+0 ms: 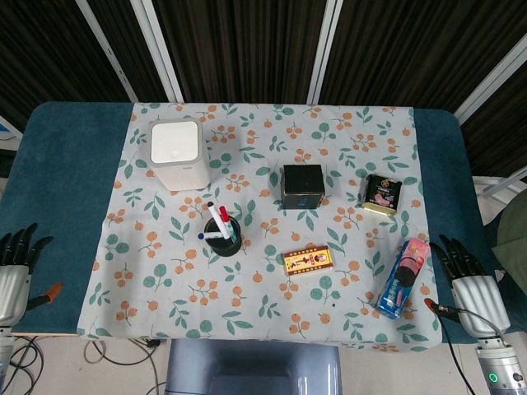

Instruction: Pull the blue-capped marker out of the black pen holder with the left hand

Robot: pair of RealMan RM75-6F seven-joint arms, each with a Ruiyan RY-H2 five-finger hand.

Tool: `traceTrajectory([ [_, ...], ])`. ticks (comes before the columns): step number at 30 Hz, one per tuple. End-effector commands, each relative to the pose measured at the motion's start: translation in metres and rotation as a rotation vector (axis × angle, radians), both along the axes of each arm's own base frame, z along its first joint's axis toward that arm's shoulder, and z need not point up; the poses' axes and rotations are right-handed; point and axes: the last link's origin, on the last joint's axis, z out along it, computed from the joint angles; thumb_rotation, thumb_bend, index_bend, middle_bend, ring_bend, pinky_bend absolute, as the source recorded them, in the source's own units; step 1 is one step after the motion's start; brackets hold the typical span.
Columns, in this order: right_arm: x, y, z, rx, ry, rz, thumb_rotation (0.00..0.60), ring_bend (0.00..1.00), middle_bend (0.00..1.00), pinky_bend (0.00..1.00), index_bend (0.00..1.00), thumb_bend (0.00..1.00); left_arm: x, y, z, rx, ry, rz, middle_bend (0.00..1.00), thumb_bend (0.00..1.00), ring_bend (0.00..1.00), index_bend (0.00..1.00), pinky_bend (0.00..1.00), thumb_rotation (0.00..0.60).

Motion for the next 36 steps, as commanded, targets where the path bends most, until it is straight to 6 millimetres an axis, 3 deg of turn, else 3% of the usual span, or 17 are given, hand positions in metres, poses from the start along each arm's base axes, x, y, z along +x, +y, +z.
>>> traceTrajectory([
  [1,0.0,0.0,0.0,-0.003,-0.001,-0.002,0.6,0.02,0.0,0.21,0.1,0.16,0.0,0.0,0.0,0.0,0.0,0.0,0.0,0.16,0.0,0.17,0.0,0.6],
  [26,-0.001,0.001,0.0,-0.008,-0.003,-0.025,0.6,0.02,0.0,0.21,0.1,0.16,0.0,0.001,0.002,0.01,-0.009,0.004,0.0,0.16,0.0,0.2,0.0,0.6],
  [36,0.0,0.001,0.0,-0.005,-0.008,-0.024,0.6,0.02,0.0,0.21,0.1,0.16,0.013,0.02,-0.002,-0.027,-0.007,-0.097,0.0,0.16,0.0,0.23,0.0,0.6],
])
